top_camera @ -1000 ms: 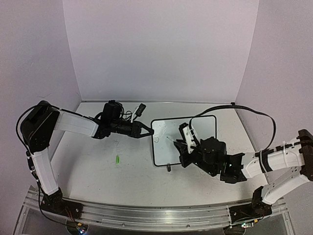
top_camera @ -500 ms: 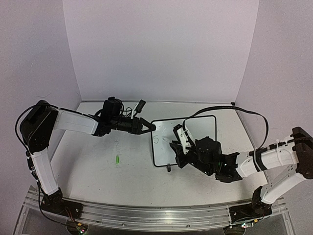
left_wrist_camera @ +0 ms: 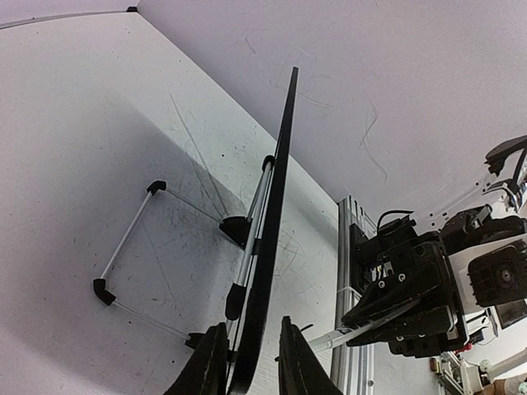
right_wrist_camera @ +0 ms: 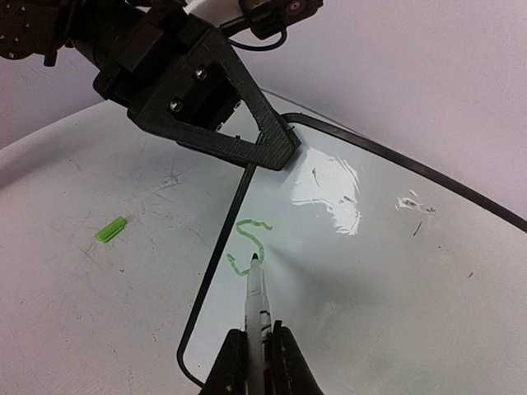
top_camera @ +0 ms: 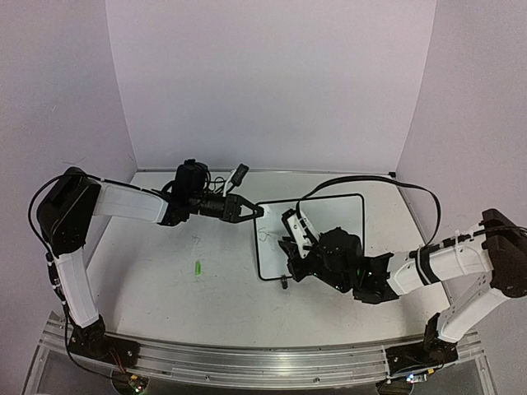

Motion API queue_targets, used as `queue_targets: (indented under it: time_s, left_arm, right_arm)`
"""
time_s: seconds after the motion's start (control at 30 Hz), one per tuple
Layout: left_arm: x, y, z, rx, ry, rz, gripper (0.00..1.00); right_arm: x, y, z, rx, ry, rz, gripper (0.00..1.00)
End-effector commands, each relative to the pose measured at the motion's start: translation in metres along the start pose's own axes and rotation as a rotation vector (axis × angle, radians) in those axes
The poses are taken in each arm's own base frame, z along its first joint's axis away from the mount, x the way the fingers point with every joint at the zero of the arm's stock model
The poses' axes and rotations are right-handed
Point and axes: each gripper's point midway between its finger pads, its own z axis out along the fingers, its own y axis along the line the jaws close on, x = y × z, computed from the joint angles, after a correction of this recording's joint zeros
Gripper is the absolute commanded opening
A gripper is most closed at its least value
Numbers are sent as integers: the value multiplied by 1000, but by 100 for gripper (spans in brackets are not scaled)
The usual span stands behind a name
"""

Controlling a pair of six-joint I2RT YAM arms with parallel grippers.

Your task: Write a sentence on the whiteboard

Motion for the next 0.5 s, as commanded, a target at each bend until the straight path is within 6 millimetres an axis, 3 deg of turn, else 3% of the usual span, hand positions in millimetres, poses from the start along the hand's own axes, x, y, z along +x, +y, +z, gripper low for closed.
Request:
queue_targets:
  time_s: [0.0,0.47]
  left_arm:
    - [-1,-3,-1,23,2,42,23]
    - [5,3,0,11,7,53,6]
  right_arm:
    - [-15,-1,3,15,-29,1,0]
    - [-12,4,0,-3,-11,-10,0]
